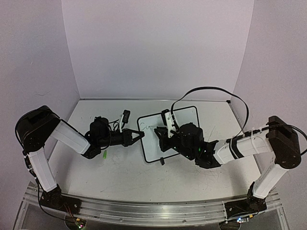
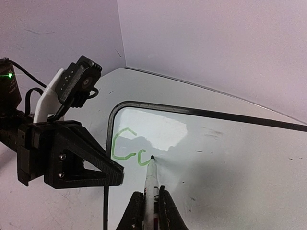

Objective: Write a sentence on the whiteboard

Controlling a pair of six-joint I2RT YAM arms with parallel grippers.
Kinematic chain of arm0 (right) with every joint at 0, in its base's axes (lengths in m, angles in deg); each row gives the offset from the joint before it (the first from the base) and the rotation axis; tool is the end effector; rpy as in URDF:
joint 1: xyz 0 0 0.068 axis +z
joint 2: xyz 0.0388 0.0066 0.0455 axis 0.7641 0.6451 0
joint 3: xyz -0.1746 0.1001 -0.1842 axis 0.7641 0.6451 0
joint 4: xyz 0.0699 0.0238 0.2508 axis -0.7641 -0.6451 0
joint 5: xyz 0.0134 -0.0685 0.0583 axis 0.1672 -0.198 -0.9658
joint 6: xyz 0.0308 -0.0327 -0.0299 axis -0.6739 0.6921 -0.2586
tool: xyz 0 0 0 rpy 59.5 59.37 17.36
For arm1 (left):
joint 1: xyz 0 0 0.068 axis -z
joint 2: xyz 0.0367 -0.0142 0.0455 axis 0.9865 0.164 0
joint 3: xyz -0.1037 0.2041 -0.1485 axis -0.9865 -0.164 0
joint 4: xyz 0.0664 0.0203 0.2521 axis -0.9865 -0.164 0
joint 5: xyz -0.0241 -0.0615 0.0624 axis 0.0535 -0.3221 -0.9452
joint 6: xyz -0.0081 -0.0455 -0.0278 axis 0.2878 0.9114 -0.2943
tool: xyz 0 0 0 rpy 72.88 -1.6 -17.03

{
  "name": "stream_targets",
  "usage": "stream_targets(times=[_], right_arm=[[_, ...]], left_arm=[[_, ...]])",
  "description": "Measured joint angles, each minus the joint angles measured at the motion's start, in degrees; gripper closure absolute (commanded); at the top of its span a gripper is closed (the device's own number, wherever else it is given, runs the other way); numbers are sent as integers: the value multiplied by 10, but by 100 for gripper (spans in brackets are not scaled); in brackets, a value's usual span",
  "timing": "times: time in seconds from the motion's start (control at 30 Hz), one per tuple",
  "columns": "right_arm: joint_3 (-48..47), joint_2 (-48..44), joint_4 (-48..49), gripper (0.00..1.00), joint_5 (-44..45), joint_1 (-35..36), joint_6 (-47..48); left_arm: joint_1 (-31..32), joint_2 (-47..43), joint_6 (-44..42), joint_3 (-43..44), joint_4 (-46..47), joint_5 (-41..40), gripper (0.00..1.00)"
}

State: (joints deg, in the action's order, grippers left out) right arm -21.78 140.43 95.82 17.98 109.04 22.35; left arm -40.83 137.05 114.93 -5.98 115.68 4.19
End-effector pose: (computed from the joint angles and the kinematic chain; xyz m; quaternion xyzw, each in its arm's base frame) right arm 0.1935 0.3075 0.2173 -0.2647 0.7041 0.2725 0.5999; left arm 0.2512 -0.2318 0.1599 0.2189 0.7174 -0.5275 0.3990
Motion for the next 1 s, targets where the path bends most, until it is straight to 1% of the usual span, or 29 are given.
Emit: stream_targets(times=[0.73,1.0], right_arm=[[-16,11,-1,100,-15,6,2],[17,-28,10,100,-39,-7,-2]], left_arm=[[0,0,0,0,0,1,100],[0,0,-1,0,0,2,100]])
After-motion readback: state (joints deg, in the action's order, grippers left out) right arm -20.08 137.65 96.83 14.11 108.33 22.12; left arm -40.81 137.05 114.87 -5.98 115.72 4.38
